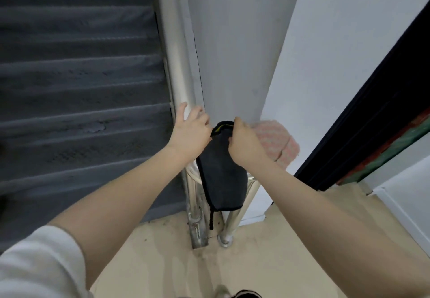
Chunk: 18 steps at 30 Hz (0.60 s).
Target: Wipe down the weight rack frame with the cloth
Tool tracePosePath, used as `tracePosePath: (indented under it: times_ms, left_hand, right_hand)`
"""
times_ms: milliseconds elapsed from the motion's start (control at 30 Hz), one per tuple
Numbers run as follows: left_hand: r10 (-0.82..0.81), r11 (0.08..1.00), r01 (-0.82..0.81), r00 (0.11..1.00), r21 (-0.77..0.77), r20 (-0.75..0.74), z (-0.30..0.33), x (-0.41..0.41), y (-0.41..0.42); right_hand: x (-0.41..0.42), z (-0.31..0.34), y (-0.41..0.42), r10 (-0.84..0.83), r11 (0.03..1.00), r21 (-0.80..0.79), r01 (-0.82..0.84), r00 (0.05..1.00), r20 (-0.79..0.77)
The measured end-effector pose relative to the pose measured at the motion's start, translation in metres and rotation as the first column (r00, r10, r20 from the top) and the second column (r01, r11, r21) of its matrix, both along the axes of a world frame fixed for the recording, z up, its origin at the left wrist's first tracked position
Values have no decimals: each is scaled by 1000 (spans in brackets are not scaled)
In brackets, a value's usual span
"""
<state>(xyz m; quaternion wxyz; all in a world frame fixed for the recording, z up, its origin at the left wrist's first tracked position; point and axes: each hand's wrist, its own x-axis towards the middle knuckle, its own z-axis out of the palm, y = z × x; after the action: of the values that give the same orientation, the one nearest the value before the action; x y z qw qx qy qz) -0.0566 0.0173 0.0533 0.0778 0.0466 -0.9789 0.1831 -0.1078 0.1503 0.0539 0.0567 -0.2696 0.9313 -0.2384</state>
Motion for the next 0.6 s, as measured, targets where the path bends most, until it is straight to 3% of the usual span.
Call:
tracePosePath:
  times_ms: [67, 133, 200, 267, 333, 400, 600]
  left_hand:
    - [10, 998, -12, 999, -69, -33, -9, -5, -4]
    - [-12, 1000, 11, 996, -18, -84, -17, -6, -4]
    - [-137, 989, 144, 981, 45, -135, -20, 0, -1]
    - [-304, 935, 301, 953, 186, -14, -30, 14, 3]
    - [-377, 902, 319, 911, 292, 169, -43, 27, 7]
    - [-357, 923, 291, 891, 251, 279, -54, 33, 11]
    - [-184, 983, 169, 904, 74, 385, -75, 19, 22]
  right_hand:
    - [1, -4, -5, 112, 977, 190, -98, 992, -63]
    - [1, -7, 2, 242, 944, 249, -215, 967, -80]
    - [5, -19, 16, 369, 880, 340, -333, 928, -45]
    - [9, -35, 31, 465, 778, 447, -441, 883, 62]
    - [10, -54, 37, 519, 694, 503, -515, 842, 146]
    - [10, -68, 34, 532, 685, 510, -520, 836, 137]
    - [3, -95, 20, 472, 735, 595, -326, 876, -103]
